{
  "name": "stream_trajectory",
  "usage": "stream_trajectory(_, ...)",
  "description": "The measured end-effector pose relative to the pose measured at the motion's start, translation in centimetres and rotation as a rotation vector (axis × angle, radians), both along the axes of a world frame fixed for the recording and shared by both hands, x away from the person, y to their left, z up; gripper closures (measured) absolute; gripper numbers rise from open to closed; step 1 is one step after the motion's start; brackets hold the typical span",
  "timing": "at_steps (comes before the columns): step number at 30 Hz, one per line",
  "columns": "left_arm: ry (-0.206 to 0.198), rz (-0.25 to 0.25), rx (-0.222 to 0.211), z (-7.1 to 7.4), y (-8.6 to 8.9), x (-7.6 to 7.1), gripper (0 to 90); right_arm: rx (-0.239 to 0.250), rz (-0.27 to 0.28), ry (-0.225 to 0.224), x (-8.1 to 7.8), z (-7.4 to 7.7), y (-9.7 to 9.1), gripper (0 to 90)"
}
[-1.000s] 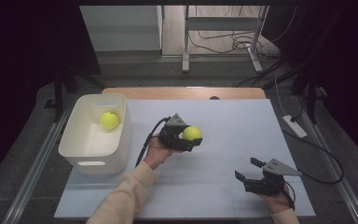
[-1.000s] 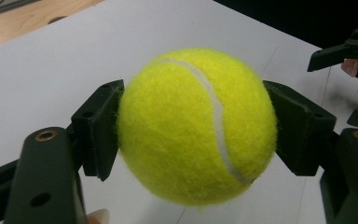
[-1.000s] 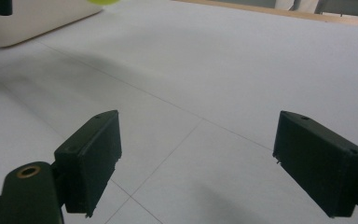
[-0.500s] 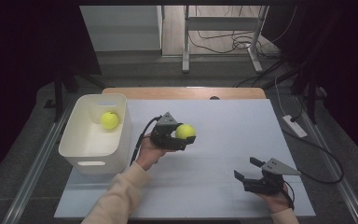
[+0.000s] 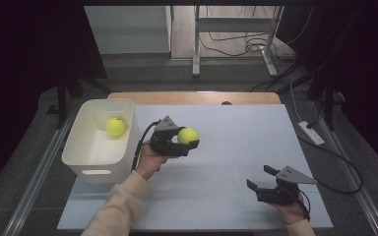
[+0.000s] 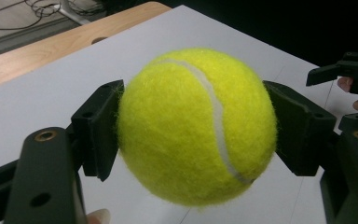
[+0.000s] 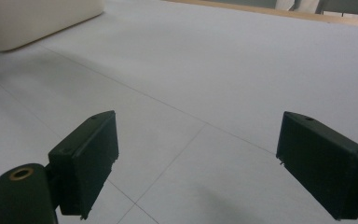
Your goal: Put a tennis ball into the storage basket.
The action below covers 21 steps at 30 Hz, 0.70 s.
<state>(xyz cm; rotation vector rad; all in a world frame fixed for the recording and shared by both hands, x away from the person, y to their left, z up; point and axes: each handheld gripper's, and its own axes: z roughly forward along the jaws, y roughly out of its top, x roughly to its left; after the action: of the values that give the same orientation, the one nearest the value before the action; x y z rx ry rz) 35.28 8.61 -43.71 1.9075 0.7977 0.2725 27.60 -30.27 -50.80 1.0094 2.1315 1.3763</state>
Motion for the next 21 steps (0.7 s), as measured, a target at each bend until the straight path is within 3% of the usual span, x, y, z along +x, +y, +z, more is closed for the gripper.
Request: stream_trajectory(21, -0.024, 0.009, -0.021, 1.0, 1.3, -0.7, 26.6, 0.0, 0.001, 0.001, 0.0, 0.0, 0.1, 12.8)
